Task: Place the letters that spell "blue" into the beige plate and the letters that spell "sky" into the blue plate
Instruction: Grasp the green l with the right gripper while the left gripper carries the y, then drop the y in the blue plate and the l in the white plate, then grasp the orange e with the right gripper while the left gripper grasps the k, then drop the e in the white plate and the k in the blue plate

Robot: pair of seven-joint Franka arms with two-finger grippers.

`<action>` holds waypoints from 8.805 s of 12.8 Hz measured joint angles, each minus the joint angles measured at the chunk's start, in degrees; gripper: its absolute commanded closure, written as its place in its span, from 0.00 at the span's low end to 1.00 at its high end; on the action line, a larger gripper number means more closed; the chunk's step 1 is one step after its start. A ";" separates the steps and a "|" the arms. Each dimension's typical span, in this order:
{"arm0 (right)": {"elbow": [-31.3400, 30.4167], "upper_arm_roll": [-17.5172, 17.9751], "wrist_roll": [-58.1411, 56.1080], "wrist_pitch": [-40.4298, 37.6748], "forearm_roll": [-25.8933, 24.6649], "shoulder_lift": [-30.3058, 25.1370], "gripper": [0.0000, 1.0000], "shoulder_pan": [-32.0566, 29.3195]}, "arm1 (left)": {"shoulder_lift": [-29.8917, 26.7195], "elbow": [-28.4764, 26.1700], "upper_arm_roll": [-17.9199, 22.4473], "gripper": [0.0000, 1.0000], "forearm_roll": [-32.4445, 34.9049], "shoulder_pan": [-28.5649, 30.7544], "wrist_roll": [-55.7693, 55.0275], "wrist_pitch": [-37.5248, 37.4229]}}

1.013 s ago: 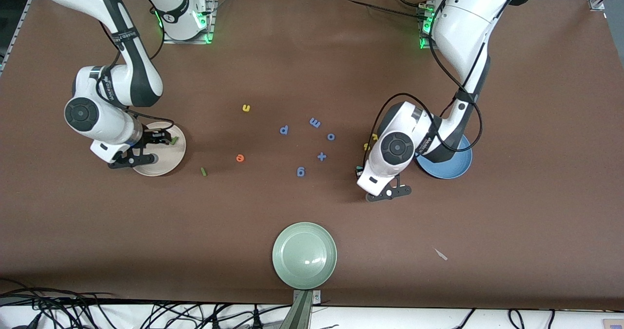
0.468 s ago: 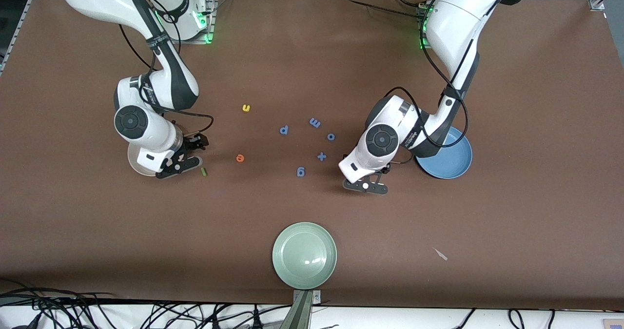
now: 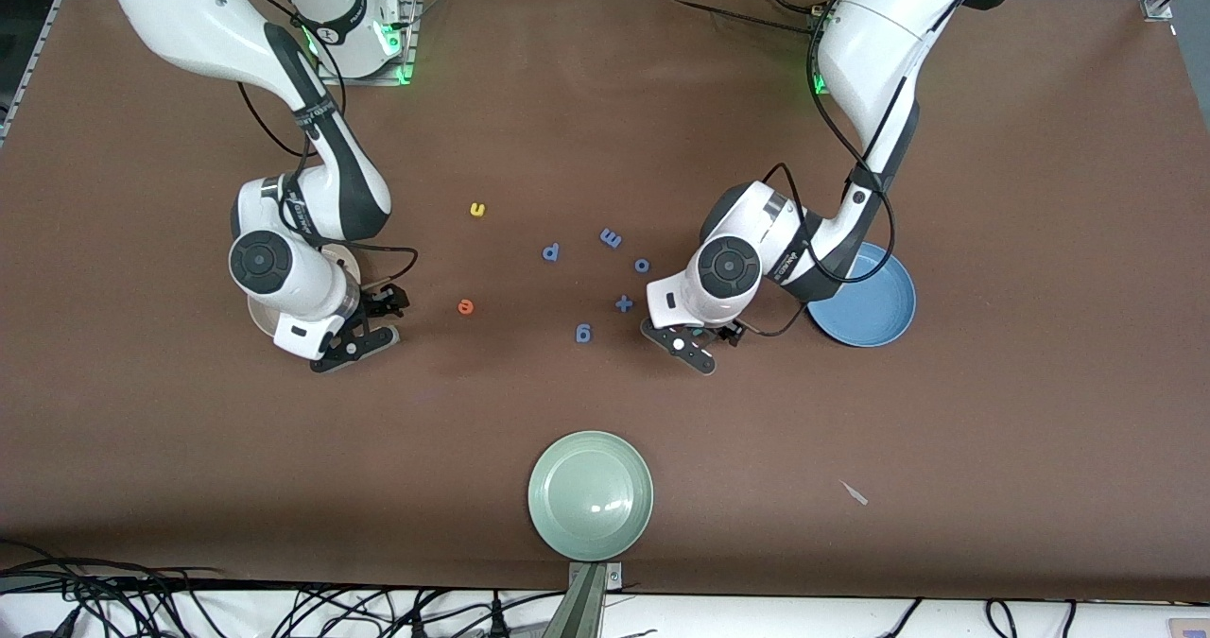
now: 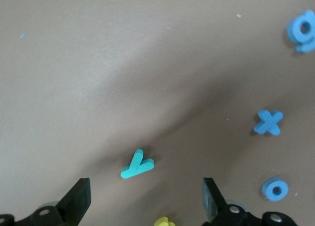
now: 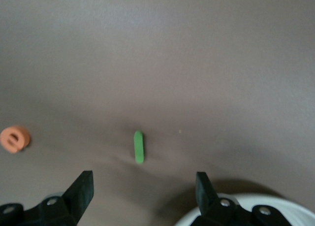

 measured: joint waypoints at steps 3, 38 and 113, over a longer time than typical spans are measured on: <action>0.40 0.00 -0.04 2.76 0.00 2.24 0.09 0.00 | 0.17 -3.74 0.02 0.00 0.00 -0.04 5.94 7.25; -4.55 -5.98 -8.43 -5.00 0.02 -2.12 0.63 -4.60 | -11.50 -12.62 0.94 0.94 10.91 16.38 19.86 -4.72; -19.70 -6.09 19.69 1.60 4.55 -13.16 0.37 3.91 | -19.84 -29.30 -19.94 0.00 15.40 28.53 38.25 5.82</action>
